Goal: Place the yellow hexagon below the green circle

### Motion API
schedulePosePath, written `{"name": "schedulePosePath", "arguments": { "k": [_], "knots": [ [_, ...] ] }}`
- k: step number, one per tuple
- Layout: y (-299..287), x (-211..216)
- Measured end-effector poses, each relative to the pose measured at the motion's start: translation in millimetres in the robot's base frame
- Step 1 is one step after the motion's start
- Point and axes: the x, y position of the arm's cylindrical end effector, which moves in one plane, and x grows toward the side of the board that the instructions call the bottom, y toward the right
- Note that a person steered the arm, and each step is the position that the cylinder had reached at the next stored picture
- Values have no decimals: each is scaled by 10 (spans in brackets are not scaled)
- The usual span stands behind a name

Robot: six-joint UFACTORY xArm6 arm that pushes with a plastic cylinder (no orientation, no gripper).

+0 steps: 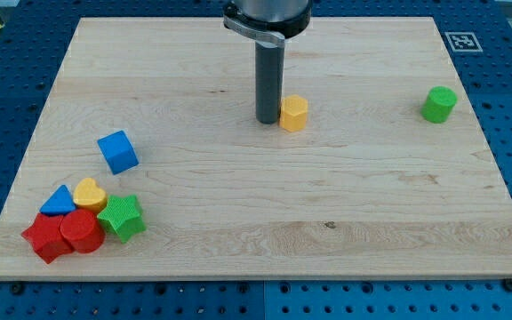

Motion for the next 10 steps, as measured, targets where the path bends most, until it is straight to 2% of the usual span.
{"name": "schedulePosePath", "arguments": {
  "k": [2,10],
  "knots": [
    [446,58],
    [1096,147]
  ]
}}
